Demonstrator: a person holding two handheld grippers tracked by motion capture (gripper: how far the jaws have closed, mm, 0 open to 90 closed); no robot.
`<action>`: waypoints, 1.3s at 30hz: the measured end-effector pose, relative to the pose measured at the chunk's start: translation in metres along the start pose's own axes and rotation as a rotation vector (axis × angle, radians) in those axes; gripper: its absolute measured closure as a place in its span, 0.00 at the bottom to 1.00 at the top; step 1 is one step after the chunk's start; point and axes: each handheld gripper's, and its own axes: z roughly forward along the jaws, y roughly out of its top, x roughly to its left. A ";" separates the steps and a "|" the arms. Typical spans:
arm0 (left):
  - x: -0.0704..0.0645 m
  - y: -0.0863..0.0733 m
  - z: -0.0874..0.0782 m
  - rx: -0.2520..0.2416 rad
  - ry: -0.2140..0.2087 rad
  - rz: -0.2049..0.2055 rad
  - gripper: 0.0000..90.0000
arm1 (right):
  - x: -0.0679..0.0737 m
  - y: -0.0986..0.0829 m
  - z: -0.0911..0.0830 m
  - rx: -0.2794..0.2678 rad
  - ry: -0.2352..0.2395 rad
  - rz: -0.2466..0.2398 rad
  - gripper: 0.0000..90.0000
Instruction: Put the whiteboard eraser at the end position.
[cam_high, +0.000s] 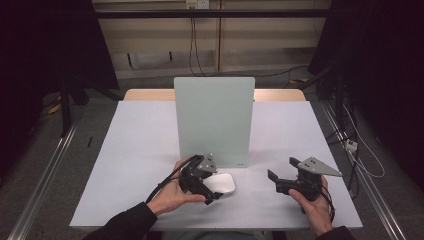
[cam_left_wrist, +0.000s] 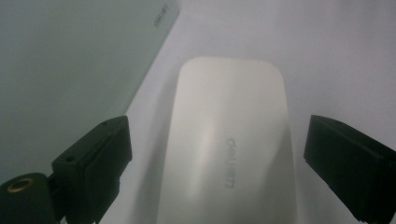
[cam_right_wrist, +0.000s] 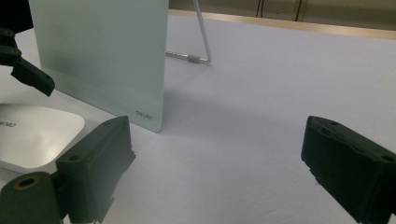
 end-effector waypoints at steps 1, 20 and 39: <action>0.001 0.000 -0.001 -0.014 0.005 -0.009 0.08 | 0.000 0.000 0.000 0.000 0.000 0.001 0.10; 0.017 -0.005 -0.032 -0.232 0.151 -0.134 0.08 | 0.000 -0.001 -0.001 0.003 -0.004 -0.004 0.10; 0.023 -0.026 -0.071 -0.367 0.283 -0.206 0.07 | 0.000 -0.002 -0.004 0.000 -0.016 0.002 0.09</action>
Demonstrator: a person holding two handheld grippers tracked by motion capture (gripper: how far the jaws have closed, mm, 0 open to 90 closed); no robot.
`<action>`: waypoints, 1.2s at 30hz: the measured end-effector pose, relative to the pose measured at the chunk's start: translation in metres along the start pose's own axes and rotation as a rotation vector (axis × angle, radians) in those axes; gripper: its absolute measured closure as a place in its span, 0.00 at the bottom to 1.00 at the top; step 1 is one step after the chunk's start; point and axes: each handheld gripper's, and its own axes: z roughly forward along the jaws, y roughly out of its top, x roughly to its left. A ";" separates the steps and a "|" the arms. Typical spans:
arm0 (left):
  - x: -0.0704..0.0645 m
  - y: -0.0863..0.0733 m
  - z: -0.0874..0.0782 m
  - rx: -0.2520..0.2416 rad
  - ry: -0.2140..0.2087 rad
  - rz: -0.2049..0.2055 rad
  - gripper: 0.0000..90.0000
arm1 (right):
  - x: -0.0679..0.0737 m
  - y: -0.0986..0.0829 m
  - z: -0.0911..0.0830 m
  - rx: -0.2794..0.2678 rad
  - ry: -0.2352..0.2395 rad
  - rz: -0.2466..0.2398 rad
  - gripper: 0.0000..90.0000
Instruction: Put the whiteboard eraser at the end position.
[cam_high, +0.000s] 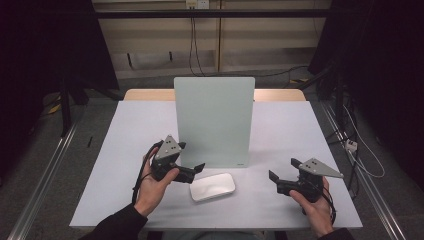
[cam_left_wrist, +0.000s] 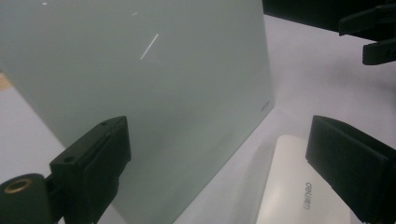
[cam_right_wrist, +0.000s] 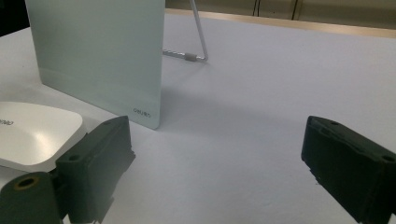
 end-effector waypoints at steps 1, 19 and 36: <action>0.001 -0.001 -0.003 -0.004 0.005 0.000 0.07 | 0.000 0.000 0.000 0.000 0.000 0.003 0.09; 0.017 -0.020 -0.037 -0.027 0.104 -0.076 0.05 | 0.000 -0.001 -0.003 0.000 -0.013 0.003 0.09; 0.023 -0.047 -0.059 -0.007 0.161 -0.088 0.04 | -0.002 -0.004 -0.006 0.003 -0.035 0.013 0.08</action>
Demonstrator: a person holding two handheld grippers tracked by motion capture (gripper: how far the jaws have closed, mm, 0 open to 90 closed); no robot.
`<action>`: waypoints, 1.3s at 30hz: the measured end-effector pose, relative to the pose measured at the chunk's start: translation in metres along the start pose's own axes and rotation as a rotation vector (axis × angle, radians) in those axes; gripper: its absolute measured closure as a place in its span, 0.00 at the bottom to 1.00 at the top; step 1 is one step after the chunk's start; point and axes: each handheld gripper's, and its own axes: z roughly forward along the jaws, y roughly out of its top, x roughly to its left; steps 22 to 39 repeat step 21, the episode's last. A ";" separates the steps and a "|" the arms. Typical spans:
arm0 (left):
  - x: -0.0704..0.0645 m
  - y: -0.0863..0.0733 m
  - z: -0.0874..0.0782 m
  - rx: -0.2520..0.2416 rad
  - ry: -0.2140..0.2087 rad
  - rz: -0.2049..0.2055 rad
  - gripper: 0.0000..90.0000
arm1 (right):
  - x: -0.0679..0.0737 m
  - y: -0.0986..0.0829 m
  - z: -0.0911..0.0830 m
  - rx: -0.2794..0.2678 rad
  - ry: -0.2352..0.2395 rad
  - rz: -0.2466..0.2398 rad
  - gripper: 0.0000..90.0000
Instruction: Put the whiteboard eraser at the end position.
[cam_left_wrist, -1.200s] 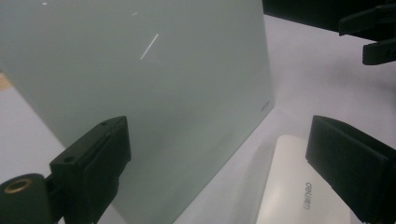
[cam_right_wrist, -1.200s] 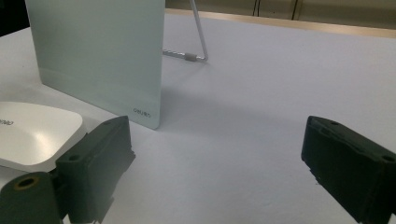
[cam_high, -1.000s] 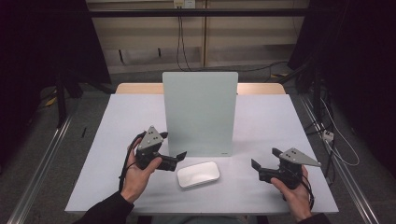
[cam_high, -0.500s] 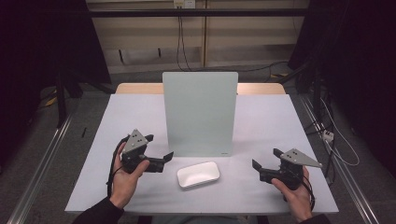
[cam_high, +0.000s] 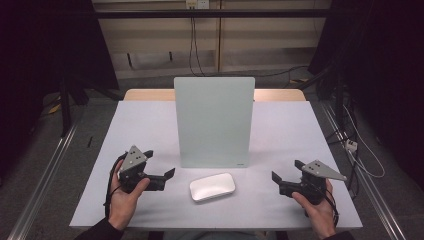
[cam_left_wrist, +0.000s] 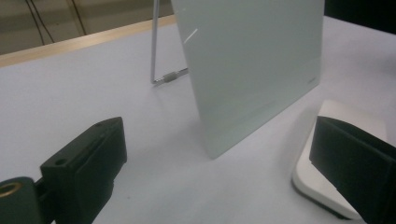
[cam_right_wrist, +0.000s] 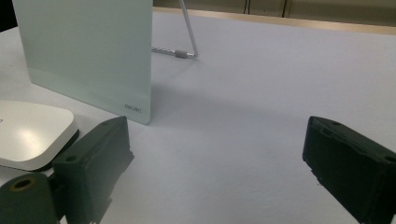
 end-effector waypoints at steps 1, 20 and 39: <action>0.000 -0.002 0.000 0.001 -0.003 -0.010 0.04 | 0.000 0.000 0.000 0.001 0.002 -0.004 0.08; 0.003 -0.016 -0.003 -0.020 0.020 -0.050 0.05 | 0.000 0.000 -0.002 0.002 -0.007 -0.005 0.08; 0.003 -0.016 -0.003 -0.023 0.021 -0.048 0.05 | 0.000 0.000 -0.002 0.001 -0.006 -0.002 0.08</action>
